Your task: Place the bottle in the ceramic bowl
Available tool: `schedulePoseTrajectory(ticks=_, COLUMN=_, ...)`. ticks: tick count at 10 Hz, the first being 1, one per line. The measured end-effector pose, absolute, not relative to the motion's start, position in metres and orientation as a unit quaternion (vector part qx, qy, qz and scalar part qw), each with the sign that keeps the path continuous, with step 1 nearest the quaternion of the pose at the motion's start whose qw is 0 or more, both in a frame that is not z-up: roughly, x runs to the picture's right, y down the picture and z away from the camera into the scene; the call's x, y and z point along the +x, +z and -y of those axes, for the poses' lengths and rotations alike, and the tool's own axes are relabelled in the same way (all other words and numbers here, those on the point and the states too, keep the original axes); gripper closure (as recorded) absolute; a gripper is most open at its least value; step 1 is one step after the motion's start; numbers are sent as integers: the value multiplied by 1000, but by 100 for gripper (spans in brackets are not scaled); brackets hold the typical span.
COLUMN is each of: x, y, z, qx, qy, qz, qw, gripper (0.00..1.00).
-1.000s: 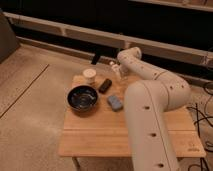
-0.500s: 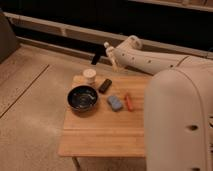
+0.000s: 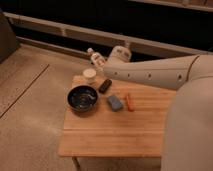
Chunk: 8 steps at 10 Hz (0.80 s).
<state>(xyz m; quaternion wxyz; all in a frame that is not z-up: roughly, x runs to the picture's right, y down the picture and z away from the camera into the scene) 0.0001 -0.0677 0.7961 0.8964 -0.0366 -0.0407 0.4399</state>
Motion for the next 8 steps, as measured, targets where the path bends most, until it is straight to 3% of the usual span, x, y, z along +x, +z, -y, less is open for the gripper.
schedulePoseTrajectory(ticks=8, x=-46, y=870, z=-8, qx=-101, qy=370, qz=-14, qw=923, gripper=100)
